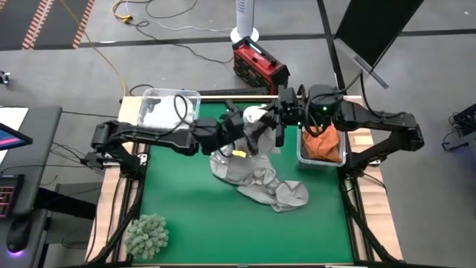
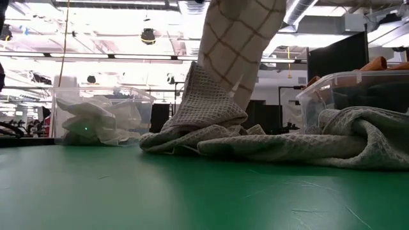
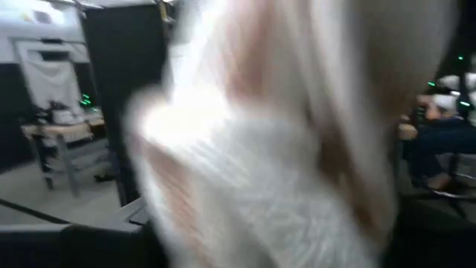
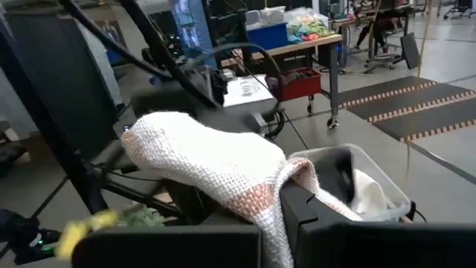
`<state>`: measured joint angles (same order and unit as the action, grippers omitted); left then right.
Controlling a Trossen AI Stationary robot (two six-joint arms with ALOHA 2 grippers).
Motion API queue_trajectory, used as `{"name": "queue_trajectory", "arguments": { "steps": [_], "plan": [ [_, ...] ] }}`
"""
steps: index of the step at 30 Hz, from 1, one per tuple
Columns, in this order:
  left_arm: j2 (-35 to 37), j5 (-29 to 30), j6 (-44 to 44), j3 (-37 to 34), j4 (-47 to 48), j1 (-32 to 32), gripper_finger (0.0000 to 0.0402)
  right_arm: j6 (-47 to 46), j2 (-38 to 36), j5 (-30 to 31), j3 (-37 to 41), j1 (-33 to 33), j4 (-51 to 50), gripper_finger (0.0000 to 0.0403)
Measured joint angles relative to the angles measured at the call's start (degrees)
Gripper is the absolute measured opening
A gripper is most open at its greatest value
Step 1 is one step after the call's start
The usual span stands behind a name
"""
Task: Sort towels by color in basket
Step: Put the white patterned towel into the left transparent bin
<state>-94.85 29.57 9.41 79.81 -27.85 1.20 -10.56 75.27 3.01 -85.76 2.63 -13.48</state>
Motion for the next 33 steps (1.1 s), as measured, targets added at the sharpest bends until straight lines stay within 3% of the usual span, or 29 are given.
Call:
{"name": "queue_trajectory", "arguments": {
  "steps": [4, 7, 10, 16, 17, 22, 27, 33],
  "plan": [
    [-1.7, -1.8, -3.8, -0.1, 1.8, 0.3, 0.0277, -0.5, -1.2, -0.2, 0.0, -0.4, 1.4, 0.0027],
    [-1.5, -1.9, -4.5, -0.1, 2.2, 0.9, 0.0251, -0.6, -3.0, -0.2, 0.0, -0.6, 3.4, 0.0028],
    [-0.5, -1.2, -4.1, 0.0, 3.7, 1.8, 0.0195, -0.1, -5.2, -0.2, 0.0, -0.8, 3.4, 0.0034],
    [3.8, -0.8, -5.0, 0.0, 9.9, 2.2, 0.0029, 2.8, -9.7, -0.3, 0.0, -0.7, 2.5, 0.0038],
    [4.6, -0.4, -5.5, 0.0, 11.1, 2.2, 0.0018, 3.4, -10.2, -0.3, 0.0, -0.7, 1.7, 0.0039],
    [9.9, 3.9, -6.8, -0.1, 18.6, 1.3, 0.0008, 2.8, -11.1, -0.3, -0.1, -0.4, -8.7, 0.0062],
    [17.4, 6.7, -8.5, -0.2, 20.7, -1.5, 0.0008, -0.7, -9.5, 0.0, -0.1, 0.7, -20.7, 0.0127],
    [23.2, 7.1, 2.6, -0.1, 14.0, -5.6, 0.0008, -3.0, -7.5, 0.0, 0.0, 0.9, -21.9, 0.0222]
  ]
}}
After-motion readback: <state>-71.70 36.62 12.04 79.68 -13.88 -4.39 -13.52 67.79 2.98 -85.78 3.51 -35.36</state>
